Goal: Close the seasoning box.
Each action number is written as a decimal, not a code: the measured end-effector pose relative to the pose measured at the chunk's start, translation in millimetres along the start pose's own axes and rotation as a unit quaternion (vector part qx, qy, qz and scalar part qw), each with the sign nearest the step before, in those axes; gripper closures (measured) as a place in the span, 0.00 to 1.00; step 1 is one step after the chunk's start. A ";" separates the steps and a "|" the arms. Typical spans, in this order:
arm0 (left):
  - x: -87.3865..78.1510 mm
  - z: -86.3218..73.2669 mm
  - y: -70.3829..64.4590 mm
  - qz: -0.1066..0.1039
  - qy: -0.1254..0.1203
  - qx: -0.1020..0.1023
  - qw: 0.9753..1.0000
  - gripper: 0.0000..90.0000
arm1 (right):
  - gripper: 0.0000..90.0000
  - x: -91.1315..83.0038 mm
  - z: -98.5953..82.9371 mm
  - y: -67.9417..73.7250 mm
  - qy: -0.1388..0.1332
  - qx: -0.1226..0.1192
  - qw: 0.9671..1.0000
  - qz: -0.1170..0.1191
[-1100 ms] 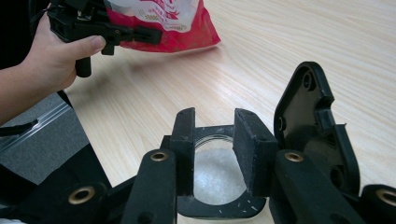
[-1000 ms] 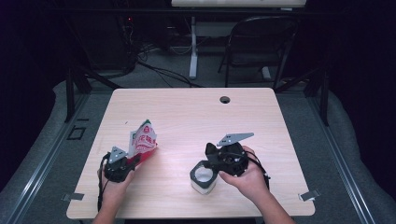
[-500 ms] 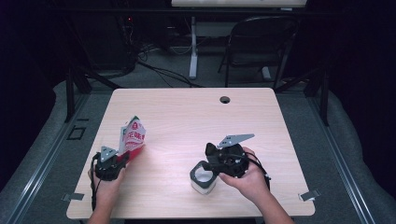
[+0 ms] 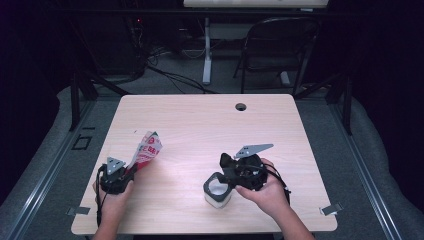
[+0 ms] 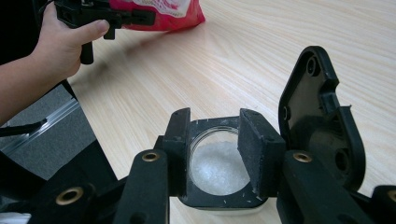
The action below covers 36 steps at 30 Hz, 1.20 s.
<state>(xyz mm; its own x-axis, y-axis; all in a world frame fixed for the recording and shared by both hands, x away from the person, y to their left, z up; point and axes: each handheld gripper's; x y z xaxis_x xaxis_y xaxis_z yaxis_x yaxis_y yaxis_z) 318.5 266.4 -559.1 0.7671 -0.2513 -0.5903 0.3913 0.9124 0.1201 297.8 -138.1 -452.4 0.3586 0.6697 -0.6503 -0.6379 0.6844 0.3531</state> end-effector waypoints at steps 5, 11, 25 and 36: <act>-3.6 1.3 -4.7 -0.013 -0.003 0.011 1.000 0.77 | 0.72 -1.1 -0.2 -0.2 0.000 0.001 1.000 0.000; -5.1 0.8 -12.1 -0.033 -0.003 0.025 0.999 0.67 | 0.71 -1.8 -1.1 -0.6 -0.004 0.001 1.000 0.001; -12.9 -1.3 -27.0 -0.081 0.028 0.048 0.995 0.36 | 0.68 -7.0 -1.7 -0.4 -0.020 0.002 1.000 -0.007; -16.3 -3.4 -35.5 -0.089 0.035 0.047 0.994 0.21 | 0.56 -3.5 -2.0 0.8 -0.038 -0.008 0.999 -0.018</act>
<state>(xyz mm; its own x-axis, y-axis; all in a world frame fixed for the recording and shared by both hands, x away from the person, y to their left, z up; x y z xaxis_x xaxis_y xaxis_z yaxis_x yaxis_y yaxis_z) 290.3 239.3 -556.5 0.6452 -0.3809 -0.6623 0.5670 0.8197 0.0809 294.7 -140.5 -451.2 0.4316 0.6659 -0.6085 -0.6343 0.7037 0.3202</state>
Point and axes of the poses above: each handheld gripper's, and its own axes: x roughly forward along the jaws, z roughly out of its top, y roughly to its left, and after that the axes turned 9 degrees about x, right-handed
